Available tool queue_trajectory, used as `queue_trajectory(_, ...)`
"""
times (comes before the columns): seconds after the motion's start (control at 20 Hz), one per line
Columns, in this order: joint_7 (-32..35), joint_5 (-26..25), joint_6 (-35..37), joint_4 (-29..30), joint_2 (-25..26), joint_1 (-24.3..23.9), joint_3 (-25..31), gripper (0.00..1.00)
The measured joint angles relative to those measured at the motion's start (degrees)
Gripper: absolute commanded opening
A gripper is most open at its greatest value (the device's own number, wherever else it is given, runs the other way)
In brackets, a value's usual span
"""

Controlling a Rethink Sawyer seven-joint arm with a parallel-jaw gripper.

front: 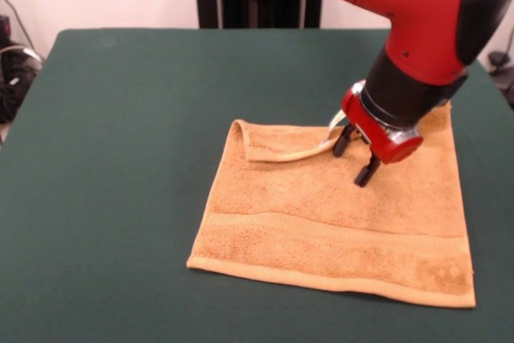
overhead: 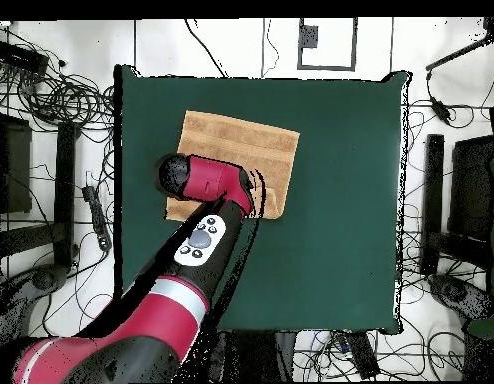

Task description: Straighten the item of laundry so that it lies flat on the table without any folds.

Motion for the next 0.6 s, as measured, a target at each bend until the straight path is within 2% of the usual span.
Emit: queue_trajectory(0.6,0.0,0.0,-3.12,2.18,-1.08,0.01,1.01,1.0)
